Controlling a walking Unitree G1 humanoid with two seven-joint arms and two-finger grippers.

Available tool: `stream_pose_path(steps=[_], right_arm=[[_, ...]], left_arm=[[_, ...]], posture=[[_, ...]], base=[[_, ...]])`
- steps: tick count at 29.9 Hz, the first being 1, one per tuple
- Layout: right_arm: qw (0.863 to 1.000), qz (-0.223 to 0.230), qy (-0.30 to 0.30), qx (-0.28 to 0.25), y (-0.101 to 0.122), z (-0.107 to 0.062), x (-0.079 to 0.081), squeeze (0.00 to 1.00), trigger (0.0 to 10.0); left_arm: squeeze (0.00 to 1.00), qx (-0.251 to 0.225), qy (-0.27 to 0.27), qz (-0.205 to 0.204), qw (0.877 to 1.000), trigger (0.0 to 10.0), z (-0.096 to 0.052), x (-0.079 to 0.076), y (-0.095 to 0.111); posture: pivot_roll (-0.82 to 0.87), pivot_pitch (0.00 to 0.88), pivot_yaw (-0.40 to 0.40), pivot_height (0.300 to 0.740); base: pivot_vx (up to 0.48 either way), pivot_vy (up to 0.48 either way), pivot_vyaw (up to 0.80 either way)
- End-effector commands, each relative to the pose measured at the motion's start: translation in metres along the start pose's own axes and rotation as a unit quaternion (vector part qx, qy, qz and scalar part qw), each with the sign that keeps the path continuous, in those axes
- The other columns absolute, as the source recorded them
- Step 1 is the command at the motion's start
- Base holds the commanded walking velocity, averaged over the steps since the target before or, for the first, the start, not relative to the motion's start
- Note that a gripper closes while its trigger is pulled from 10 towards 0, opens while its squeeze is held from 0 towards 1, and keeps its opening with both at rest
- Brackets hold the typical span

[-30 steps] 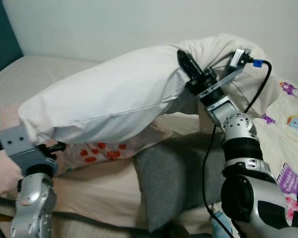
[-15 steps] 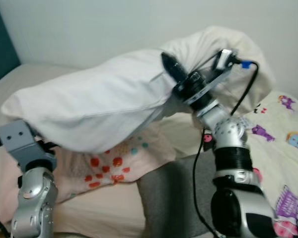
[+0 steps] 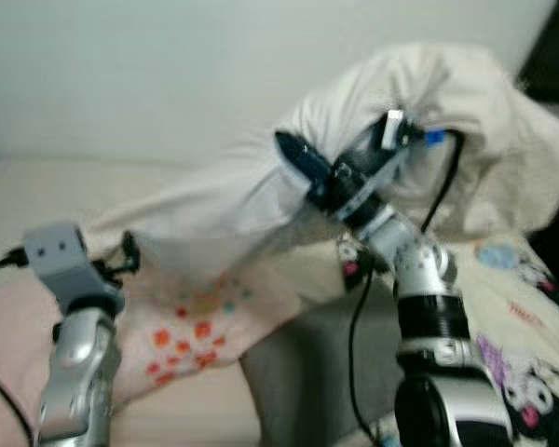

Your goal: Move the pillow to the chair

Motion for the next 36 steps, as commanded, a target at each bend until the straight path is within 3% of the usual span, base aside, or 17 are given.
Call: stream_pose_path(steps=[1,16,22,23,24,30,31,32,34,36], right_arm=[[0.999,-0.007,0.047,-0.02,0.007,0.01,0.013,0.0,0.0],[1.0,-0.003,0.017,-0.006,-0.008,0.005,0.009,0.0,0.0],[0.999,-0.011,-0.01,0.038,-0.025,-0.004,0.0,0.0,0.0],[0.993,-0.029,-0.067,0.092,-0.045,-0.018,-0.014,0.0,1.2],[0.992,-0.024,-0.068,0.105,-0.052,-0.024,-0.014,0.0,10.0],[0.993,0.0,0.001,0.116,-0.067,-0.033,0.012,0.0,10.0],[0.993,0.012,0.033,0.11,-0.069,-0.035,0.025,0.0,10.0],[0.993,0.012,0.033,0.11,-0.069,-0.035,0.025,0.0,10.0],[0.993,0.033,0.081,0.084,-0.066,-0.032,0.045,0.0,10.0],[0.991,0.041,0.109,0.062,-0.059,-0.025,0.054,0.0,10.0]], left_arm=[[0.0,0.014,0.005,0.01,1.0,10.0,0.0,0.0,-0.006],[0.0,0.021,-0.016,0.035,0.999,10.0,-0.001,-0.002,-0.012],[0.0,0.042,-0.038,0.049,0.997,10.0,-0.005,-0.009,-0.022],[0.0,0.049,-0.064,0.07,0.994,10.0,-0.013,-0.017,-0.027],[0.0,0.052,-0.076,0.072,0.993,10.0,-0.018,-0.021,-0.029],[0.0,0.062,-0.099,0.067,0.991,10.0,-0.03,-0.029,-0.034],[0.0,0.064,-0.101,0.063,0.991,10.0,-0.034,-0.031,-0.035],[0.0,0.064,-0.101,0.063,0.991,10.0,-0.034,-0.031,-0.035],[0.0,0.062,-0.1,0.061,0.991,10.0,-0.035,-0.034,-0.036],[0.0,0.057,-0.099,0.061,0.992,10.0,-0.032,-0.034,-0.034]], posture=[[-0.03,0.0,-0.093,0.736],[-0.03,0.0,-0.088,0.74],[-0.03,0.0,-0.084,0.74],[-0.03,0.0,-0.084,0.74],[-0.03,0.0,-0.084,0.74],[-0.02,0.0,-0.089,0.74],[-0.02,0.0,-0.083,0.74],[-0.02,0.0,-0.083,0.74],[-0.02,0.0,-0.075,0.74],[-0.02,0.0,-0.071,0.74]], base=[[0.0,0.0,0.0],[0.0,0.0,0.0],[0.0,0.0,0.0],[0.0,0.0,0.0],[0.0,0.0,0.0],[0.0,0.0,0.0],[0.0,0.0,0.8],[0.0,0.0,0.8],[0.0,0.0,0.8],[0.0,0.0,0.8]])
Point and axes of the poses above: a point about 5 cm out from each wrist's last joint towards the gripper, its own z axis pointing out of the wrist towards the gripper, its own y axis along the axis of the wrist's last joint, x = y × z, the point moved 1 cm from there along z, pointing out of the wrist towards the gripper, and after that the axes turned 10 degrees about -z, right-handed, at the moved point
